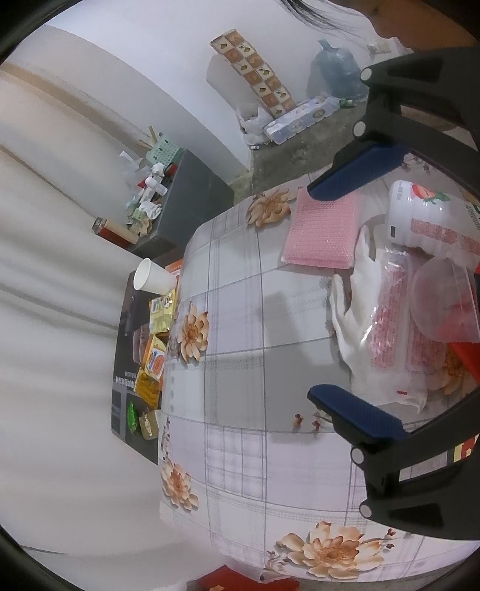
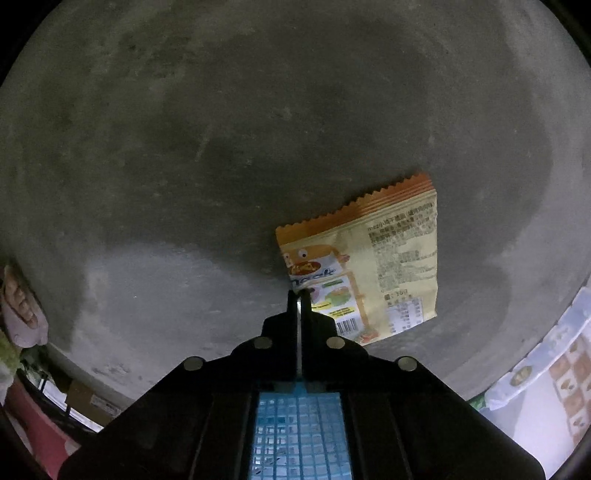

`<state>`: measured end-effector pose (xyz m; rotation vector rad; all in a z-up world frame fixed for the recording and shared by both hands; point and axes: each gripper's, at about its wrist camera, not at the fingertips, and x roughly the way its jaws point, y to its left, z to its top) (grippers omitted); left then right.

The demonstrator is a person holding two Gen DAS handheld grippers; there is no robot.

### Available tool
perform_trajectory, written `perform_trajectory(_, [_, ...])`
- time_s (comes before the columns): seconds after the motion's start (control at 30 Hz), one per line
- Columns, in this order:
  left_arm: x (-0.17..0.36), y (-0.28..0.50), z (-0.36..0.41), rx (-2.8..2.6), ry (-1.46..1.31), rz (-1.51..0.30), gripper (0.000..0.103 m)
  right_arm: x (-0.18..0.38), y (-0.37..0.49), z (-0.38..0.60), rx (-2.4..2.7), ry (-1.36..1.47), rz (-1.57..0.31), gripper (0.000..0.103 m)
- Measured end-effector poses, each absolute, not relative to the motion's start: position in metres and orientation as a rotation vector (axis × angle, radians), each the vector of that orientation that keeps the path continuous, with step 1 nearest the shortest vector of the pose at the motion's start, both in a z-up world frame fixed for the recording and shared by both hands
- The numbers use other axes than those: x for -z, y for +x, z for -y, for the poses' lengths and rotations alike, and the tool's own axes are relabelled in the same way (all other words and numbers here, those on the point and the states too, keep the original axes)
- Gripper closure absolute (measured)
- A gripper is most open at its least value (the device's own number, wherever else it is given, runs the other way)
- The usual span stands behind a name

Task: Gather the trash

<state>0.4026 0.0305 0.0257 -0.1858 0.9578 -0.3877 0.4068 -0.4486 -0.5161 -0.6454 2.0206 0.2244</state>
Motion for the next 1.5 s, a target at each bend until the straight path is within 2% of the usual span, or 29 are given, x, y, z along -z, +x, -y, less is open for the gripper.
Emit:
perform_trajectory(0.27, [-0.028, 0.398, -0.041, 0.395, -0.227, -0.952, 0.005, 0.487, 0.410, 0.452, -0.218, -0.601, -1.952, 0.103])
perform_trajectory(0.33, [-0.027, 0.398, -0.043, 0.398, -0.234, -0.953, 0.006, 0.452, 0.410, 0.443, -0.218, -0.580, -1.931, 0.103])
perform_trajectory(0.6, [-0.039, 0.385, -0.059, 0.424, -0.279, -0.922, 0.006, 0.377, 0.421, 0.434, -0.217, -0.531, -1.815, 0.103])
perform_trajectory(0.87, [-0.064, 0.361, -0.080, 0.469, -0.337, -0.865, 0.006, 0.297, 0.388, 0.458, -0.183, -0.522, -1.701, 0.103])
perform_trajectory(0.97, [-0.071, 0.351, -0.085, 0.477, -0.337, -0.837, 0.006, 0.290, 0.383, 0.454, -0.173, -0.487, -1.692, 0.102])
perform_trajectory(1.0, [-0.072, 0.350, -0.086, 0.481, -0.345, -0.837, 0.006, 0.288, 0.382, 0.451, -0.163, -0.477, -1.680, 0.100])
perform_trajectory(1.03, [-0.072, 0.350, -0.086, 0.481, -0.351, -0.840, 0.006, 0.288, 0.383, 0.448, -0.144, -0.437, -1.674, 0.084])
perform_trajectory(1.07, [-0.071, 0.350, -0.086, 0.483, -0.357, -0.844, 0.006, 0.298, 0.380, 0.453, -0.127, -0.351, -1.673, 0.056])
perform_trajectory(1.13, [-0.068, 0.353, -0.084, 0.482, -0.356, -0.857, 0.006, 0.314, 0.379, 0.450, -0.067, -0.236, -1.635, 0.031])
perform_trajectory(1.2, [-0.063, 0.357, -0.083, 0.476, -0.350, -0.867, 0.006, 0.348, 0.376, 0.452, 0.022, -0.093, -1.635, 0.028])
perform_trajectory(1.27, [-0.058, 0.361, -0.083, 0.467, -0.341, -0.878, 0.006, 0.386, 0.369, 0.459, 0.160, 0.027, -1.644, 0.018])
perform_trajectory(1.5, [-0.045, 0.373, -0.082, 0.432, -0.320, -0.929, 0.006, 0.477, 0.347, 0.517, 0.441, 0.420, -1.608, 0.017])
